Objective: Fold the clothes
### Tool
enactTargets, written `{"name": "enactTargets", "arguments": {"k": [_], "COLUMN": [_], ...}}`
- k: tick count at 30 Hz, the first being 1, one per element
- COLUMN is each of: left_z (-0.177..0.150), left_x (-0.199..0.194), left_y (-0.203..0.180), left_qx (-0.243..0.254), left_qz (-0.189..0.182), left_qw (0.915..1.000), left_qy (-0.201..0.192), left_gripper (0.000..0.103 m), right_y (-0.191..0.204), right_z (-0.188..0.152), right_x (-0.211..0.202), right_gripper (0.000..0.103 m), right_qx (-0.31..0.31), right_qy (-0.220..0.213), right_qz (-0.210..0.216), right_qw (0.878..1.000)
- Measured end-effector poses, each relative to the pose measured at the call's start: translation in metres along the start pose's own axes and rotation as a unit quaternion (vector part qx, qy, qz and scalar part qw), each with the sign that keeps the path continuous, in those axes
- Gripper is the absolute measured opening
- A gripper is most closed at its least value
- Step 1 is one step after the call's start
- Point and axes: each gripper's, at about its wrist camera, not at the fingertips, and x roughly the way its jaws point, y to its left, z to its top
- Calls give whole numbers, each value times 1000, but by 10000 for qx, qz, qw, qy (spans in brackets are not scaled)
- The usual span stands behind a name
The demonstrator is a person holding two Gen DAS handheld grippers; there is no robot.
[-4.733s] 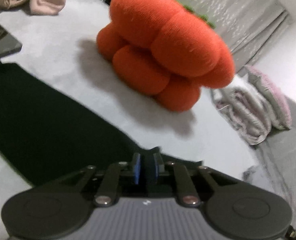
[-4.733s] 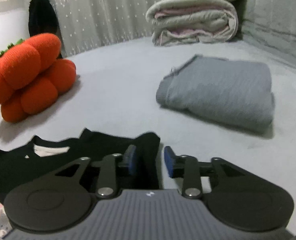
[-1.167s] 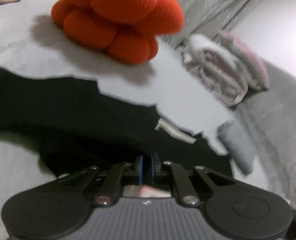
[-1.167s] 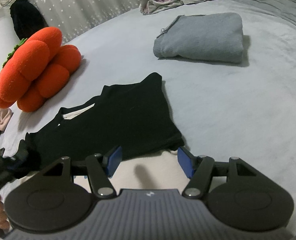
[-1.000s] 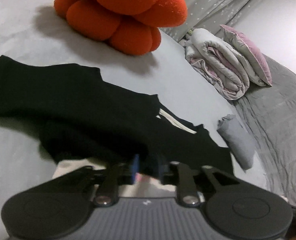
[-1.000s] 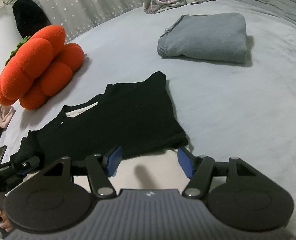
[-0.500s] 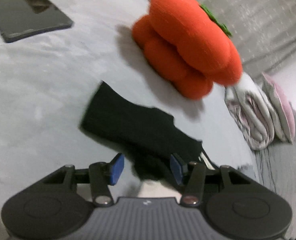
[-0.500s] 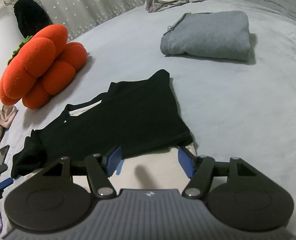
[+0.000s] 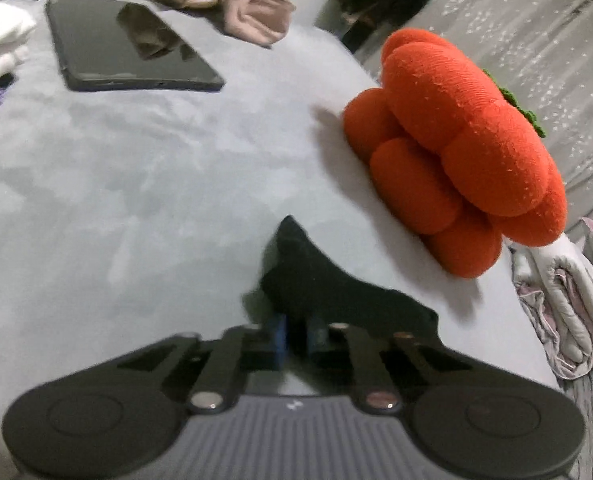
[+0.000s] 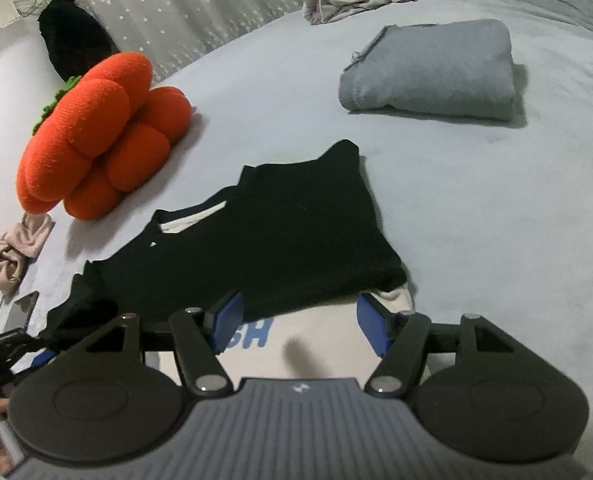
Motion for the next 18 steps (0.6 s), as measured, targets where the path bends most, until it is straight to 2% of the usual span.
{"name": "enactTargets", "arguments": {"k": [7, 13, 18], "left_z": [4, 4, -3], "left_x": [-22, -40, -49], "left_y": [-38, -85, -121], "left_qx": [545, 812, 1047], "left_qz": [-577, -1136, -1536], "left_qw": [9957, 9888, 9817], "left_qy": [-471, -518, -402], "left_gripper": [5, 5, 5], "right_y": [-3, -1, -2], "right_z": [3, 5, 5], "right_x": [-7, -11, -13], "right_gripper": [67, 67, 67], "right_qx": [229, 252, 238], "right_qy": [-106, -140, -224], "right_qz": [145, 250, 181], "right_qw": [9996, 9993, 9993]}}
